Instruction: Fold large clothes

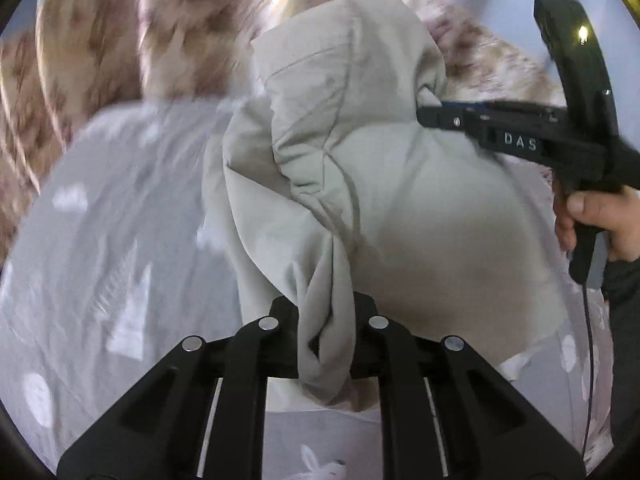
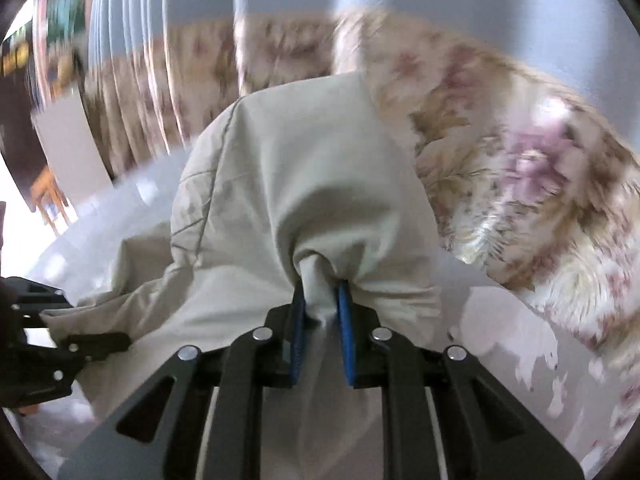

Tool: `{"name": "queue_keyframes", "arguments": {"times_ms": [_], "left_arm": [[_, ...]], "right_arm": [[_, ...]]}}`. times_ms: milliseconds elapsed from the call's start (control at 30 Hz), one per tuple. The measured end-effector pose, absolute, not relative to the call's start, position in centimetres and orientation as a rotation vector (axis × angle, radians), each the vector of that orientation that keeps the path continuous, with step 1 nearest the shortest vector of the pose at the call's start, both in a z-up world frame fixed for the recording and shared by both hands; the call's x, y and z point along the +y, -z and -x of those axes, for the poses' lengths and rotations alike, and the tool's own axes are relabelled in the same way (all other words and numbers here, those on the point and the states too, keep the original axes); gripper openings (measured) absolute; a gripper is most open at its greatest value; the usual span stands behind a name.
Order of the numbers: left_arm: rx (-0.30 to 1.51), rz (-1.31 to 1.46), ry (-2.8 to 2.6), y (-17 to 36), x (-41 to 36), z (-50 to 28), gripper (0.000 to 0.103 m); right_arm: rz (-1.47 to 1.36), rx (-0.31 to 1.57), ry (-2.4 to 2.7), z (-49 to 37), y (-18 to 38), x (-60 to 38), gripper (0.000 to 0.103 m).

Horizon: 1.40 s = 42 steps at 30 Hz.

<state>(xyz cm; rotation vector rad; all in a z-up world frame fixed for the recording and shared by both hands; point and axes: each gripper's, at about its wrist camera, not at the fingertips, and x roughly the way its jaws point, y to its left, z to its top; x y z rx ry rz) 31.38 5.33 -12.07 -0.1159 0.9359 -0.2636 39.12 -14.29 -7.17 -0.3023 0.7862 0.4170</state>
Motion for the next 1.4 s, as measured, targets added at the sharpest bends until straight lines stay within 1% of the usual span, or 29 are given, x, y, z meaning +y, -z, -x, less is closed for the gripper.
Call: {"name": "queue_keyframes", "arguments": {"times_ms": [100,233,300,333,367,400,433,467,500,567,667,767,833,900,933,967,1000,1067,1133,1267,1333,1367,1400], "left_arm": [[0.937,0.071,0.238,13.4,5.1,-31.0,0.011],[0.941,0.048,0.236,13.8,5.0,-30.9,0.013],[0.943,0.034,0.232,13.5,5.1,-30.6,0.019],[0.946,0.033,0.229,13.4,5.1,-30.5,0.026],[0.947,0.036,0.235,13.1,5.2,-30.2,0.031],[0.946,0.039,0.233,12.9,5.3,-29.9,0.038],[0.944,0.036,0.218,12.7,5.5,-29.8,0.058],[0.936,0.024,0.2,12.4,5.7,-29.6,0.074],[0.912,0.006,0.181,11.7,5.9,-29.1,0.078],[0.883,-0.016,0.167,10.7,6.1,-28.4,0.087],[0.866,-0.033,0.18,9.3,6.3,-27.9,0.093],[0.844,-0.043,0.187,8.4,6.1,-28.6,0.093],[0.849,-0.043,0.214,8.3,5.4,-29.6,0.093],[0.871,-0.055,0.239,9.1,4.9,-30.6,0.093],[0.895,-0.075,0.231,9.9,4.6,-31.4,0.083],[0.916,-0.089,0.223,10.6,4.4,-31.8,0.058],[0.96,-0.101,0.231,11.8,4.3,-32.5,0.052],[0.985,-0.054,0.262,13.0,5.2,-32.7,0.051],[0.999,-0.034,0.283,13.3,5.9,-32.2,0.049],[1.0,-0.051,0.3,14.4,6.3,-31.3,0.05],[1.008,-0.032,0.295,14.4,6.4,-31.6,0.051],[1.003,-0.028,0.289,14.1,6.5,-31.6,0.057],[0.996,-0.034,0.275,13.8,6.6,-31.4,0.062]], "right_arm": [[0.424,0.799,-0.398,-40.2,9.1,-12.0,0.021],[0.448,0.808,-0.392,-40.0,8.9,-11.8,0.021],[0.467,0.803,-0.379,-39.5,8.3,-11.7,0.025],[0.455,0.796,-0.378,-38.7,7.7,-11.9,0.026],[0.412,0.782,-0.382,-38.0,6.8,-12.6,0.029],[0.359,0.765,-0.39,-37.4,5.9,-13.3,0.039],[0.303,0.747,-0.403,-36.6,5.1,-14.2,0.046],[0.26,0.725,-0.411,-35.4,4.2,-15.1,0.059],[0.254,0.713,-0.408,-34.5,3.8,-15.6,0.062],[0.274,0.704,-0.403,-32.4,3.4,-16.4,0.062],[0.25,0.681,-0.415,-29.4,3.1,-17.7,0.062],[0.149,0.695,-0.425,-27.3,3.1,-19.2,0.062],[0.038,0.741,-0.461,-27.0,4.0,-19.8,0.062],[0.012,0.799,-0.473,-26.7,5.7,-19.3,0.062],[0.033,0.816,-0.464,-26.6,6.5,-18.8,0.061],[0.066,0.836,-0.45,-26.4,7.8,-18.0,0.055],[0.103,0.849,-0.442,-26.3,8.8,-17.4,0.052],[0.219,0.854,-0.422,-25.7,10.4,-16.5,0.049],[0.246,0.849,-0.429,-25.4,11.0,-16.8,0.049],[0.349,0.84,-0.431,-25.5,11.1,-16.2,0.049],[0.395,0.816,-0.397,-25.6,11.2,-16.0,0.063],[0.367,0.826,-0.394,-25.8,10.9,-16.6,0.071],[0.312,0.847,-0.418,-25.8,10.5,-17.3,0.072]]}}
